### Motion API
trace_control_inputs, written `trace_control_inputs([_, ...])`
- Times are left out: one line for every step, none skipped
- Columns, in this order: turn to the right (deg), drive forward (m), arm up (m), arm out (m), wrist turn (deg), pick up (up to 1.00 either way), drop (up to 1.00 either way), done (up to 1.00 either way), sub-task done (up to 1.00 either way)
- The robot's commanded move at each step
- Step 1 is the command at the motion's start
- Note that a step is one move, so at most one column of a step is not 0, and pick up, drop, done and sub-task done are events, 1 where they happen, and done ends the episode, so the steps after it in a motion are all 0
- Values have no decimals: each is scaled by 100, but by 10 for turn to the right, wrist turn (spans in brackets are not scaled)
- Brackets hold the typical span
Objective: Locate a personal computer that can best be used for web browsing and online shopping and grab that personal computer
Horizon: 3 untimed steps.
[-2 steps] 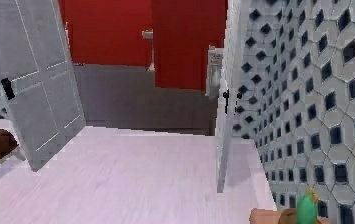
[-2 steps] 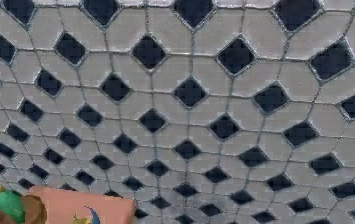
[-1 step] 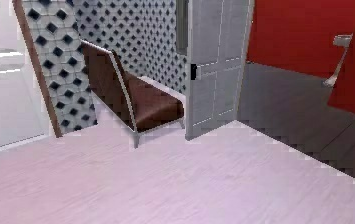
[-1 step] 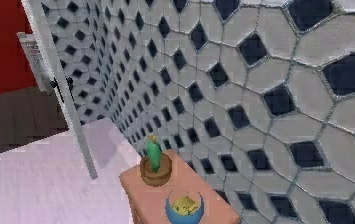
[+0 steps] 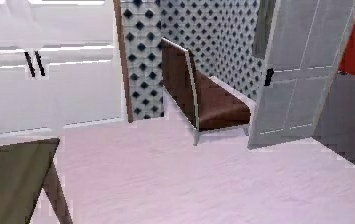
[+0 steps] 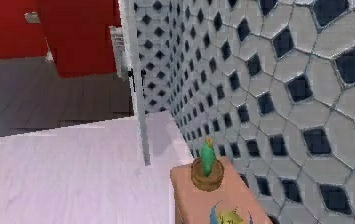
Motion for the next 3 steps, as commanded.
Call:
trace_control_inputs([0, 100, 0, 0, 0, 0, 0, 0, 0])
trace_control_inputs([-60, 0, 0, 0, 0, 0, 0, 0, 0])
trace_control_inputs([0, 20, 0, 0, 0, 0, 0, 0, 0])
